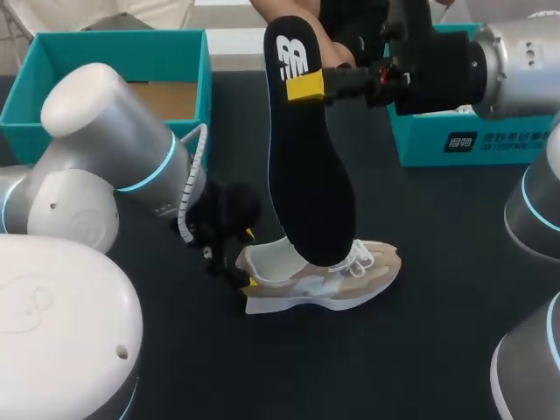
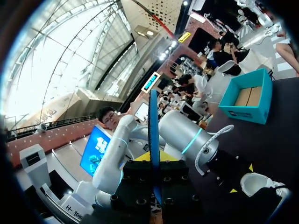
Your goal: Take the shoe out of the shoebox, open the shoe tongue, remove and reinsert the insole, then place the shoe into the shoebox
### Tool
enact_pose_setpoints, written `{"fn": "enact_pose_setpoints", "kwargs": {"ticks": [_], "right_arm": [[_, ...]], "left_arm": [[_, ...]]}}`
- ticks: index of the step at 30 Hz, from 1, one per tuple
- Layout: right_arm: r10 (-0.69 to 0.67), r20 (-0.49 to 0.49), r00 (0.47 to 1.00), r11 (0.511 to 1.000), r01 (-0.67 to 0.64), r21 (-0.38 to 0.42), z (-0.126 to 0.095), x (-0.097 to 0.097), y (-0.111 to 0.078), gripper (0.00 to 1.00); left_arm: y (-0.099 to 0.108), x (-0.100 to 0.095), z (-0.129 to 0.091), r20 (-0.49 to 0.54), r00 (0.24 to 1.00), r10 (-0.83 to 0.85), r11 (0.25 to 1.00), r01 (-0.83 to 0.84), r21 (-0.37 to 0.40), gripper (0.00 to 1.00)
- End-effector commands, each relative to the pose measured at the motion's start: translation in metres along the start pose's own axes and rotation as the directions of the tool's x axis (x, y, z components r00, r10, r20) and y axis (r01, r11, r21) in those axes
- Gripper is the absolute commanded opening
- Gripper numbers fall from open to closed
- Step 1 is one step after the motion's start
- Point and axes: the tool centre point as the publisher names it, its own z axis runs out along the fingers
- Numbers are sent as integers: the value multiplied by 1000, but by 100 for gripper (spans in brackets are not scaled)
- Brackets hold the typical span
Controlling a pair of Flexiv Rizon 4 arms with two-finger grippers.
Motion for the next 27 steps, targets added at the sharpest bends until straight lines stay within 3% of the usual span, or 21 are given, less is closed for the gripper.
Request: {"fn": "enact_pose_setpoints", "kwargs": {"ticks": [1,14,27], "right_arm": [[1,2,1000,1000,-1,-1,2,0,0,0],[1,2,1000,1000,-1,-1,2,0,0,0],[1,2,1000,1000,-1,-1,2,0,0,0]], "left_arm": [[-3,-1,-2,-23,1000,-6,999,5,-45,100],[-9,2,-12,-81,997,-18,978,1,-206,100],[-15,-9,-2,-98,995,-5,963,-21,-268,100]]}}
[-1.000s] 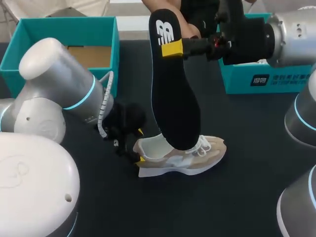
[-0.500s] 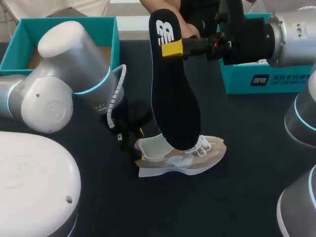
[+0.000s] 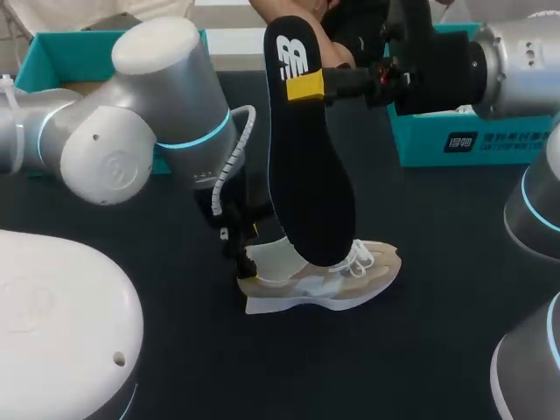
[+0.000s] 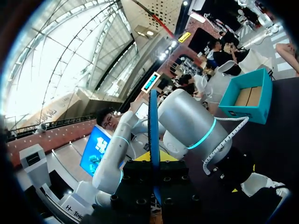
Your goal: Take the shoe out of the shoebox, open the shoe tongue, remove and reinsert the insole, then place the shoe into the shoebox
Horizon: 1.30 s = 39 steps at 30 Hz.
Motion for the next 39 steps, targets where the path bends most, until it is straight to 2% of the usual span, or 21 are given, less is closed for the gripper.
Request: {"fn": "enact_pose_setpoints", "kwargs": {"ticks": [1,11,16,22,23,24,25,26,30,32,33,35,39], "right_arm": [[1,2,1000,1000,-1,0,2,0,0,0],[1,2,1000,1000,-1,0,2,0,0,0],[1,2,1000,1000,-1,0,2,0,0,0],[1,2,1000,1000,-1,0,2,0,0,0],[1,2,1000,1000,-1,0,2,0,0,0],[1,2,1000,1000,-1,0,2,0,0,0],[1,2,1000,1000,-1,0,2,0,0,0],[1,2,1000,1000,-1,0,2,0,0,0],[1,2,1000,1000,-1,0,2,0,0,0],[1,2,1000,1000,-1,0,2,0,0,0],[1,2,1000,1000,-1,0,2,0,0,0],[1,2,1000,1000,-1,0,2,0,0,0],[1,2,1000,1000,-1,0,2,0,0,0]], "left_arm": [[-9,-7,3,-5,1000,4,999,-4,-45,100],[-40,-30,-3,21,999,28,997,-27,-68,100],[-54,-46,11,44,998,49,996,-46,-79,100],[-64,-61,39,60,996,62,997,-59,-43,100],[-65,-63,44,62,996,65,997,-62,-44,98],[-66,-63,49,64,995,73,997,-70,-39,91],[-66,-65,54,71,996,62,997,-58,-50,90],[-67,-66,58,70,995,67,997,-63,-52,84],[-70,-65,69,57,996,62,997,-59,-56,80],[-71,-65,72,55,997,56,998,-53,-45,71],[-71,-65,73,58,997,50,998,-48,-38,71],[-73,-66,76,54,998,45,998,-43,-36,64],[-75,-66,79,57,998,36,999,-34,-35,61]]}}
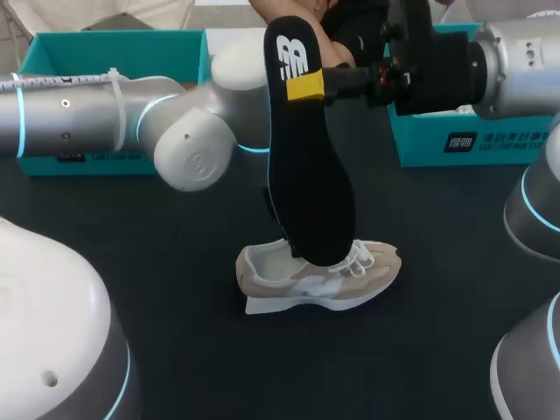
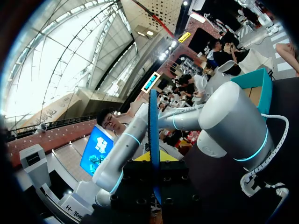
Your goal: Take the shoe out of the shoebox, open the shoe tongue, remove and reinsert the insole, then place the shoe into the shoebox
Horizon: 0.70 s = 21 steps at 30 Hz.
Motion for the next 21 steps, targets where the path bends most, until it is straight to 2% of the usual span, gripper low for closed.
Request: {"fn": "enact_pose_setpoints", "kwargs": {"ticks": [1,6,11,12,17,21], "right_arm": [[1,3,1000,1000,-1,0,2,0,0,0],[1,3,1000,1000,-1,0,2,0,0,0],[1,3,1000,1000,-1,0,2,0,0,0],[1,3,1000,1000,-1,0,2,0,0,0],[1,3,1000,1000,-1,0,2,0,0,0],[1,3,1000,1000,-1,0,2,0,0,0]], "left_arm": [[-4,0,8,2,1000,-6,1000,6,1,57],[-7,5,5,-5,1000,-17,1000,17,7,50],[-12,10,-1,-10,1000,-17,1000,17,9,61],[-12,11,-1,-10,1000,-16,1000,16,8,61],[-11,12,3,-17,1000,-16,1000,16,3,43],[-9,11,6,-21,1000,-21,1000,21,-2,34]]}}
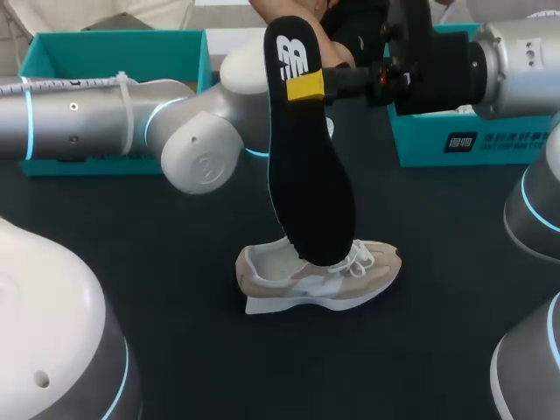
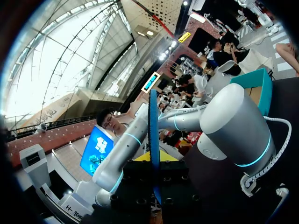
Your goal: Take the shoe out of the shoebox, open the shoe tongue, remove and reinsert the insole, then place the shoe into the shoebox
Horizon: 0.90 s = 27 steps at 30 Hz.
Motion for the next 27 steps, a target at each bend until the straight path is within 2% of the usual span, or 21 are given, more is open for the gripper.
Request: {"fn": "enact_pose_setpoints", "kwargs": {"ticks": [1,2,3,7,8,10,12,14,16,18,23,26,27], "right_arm": [[1,3,1000,1000,-1,0,2,0,0,0],[1,3,1000,1000,-1,0,2,0,0,0],[1,3,1000,1000,-1,0,2,0,0,0],[1,3,1000,1000,-1,0,2,0,0,0],[1,3,1000,1000,-1,0,2,0,0,0],[1,3,1000,1000,-1,0,2,0,0,0],[1,3,1000,1000,-1,0,2,0,0,0],[1,3,1000,1000,-1,0,2,0,0,0],[1,3,1000,1000,-1,0,2,0,0,0],[1,3,1000,1000,-1,0,2,0,0,0],[1,3,1000,1000,-1,0,2,0,0,0],[1,3,1000,1000,-1,0,2,0,0,0],[1,3,1000,1000,-1,0,2,0,0,0]], "left_arm": [[0,-1,3,-3,1000,-4,1000,4,0,25],[0,-1,3,-5,1000,-5,1000,5,1,8],[0,-1,4,-7,1000,-5,1000,5,2,0],[-2,1,2,-11,1000,16,1000,-16,-10,0],[-2,1,1,-49,998,31,1000,-31,-2,0],[-1,0,-1,-54,997,57,998,-58,-26,0],[0,-1,-5,-102,988,112,993,-116,-26,0],[0,1,-11,-202,960,196,980,-199,3,0],[2,1,-19,-356,889,289,955,-296,36,0],[3,-5,-26,-415,836,358,926,-376,41,0],[7,-17,-46,-543,660,519,828,-547,127,0],[9,-20,-52,-648,493,581,727,-672,141,0],[10,-18,-55,-686,392,613,663,-728,176,0]]}}
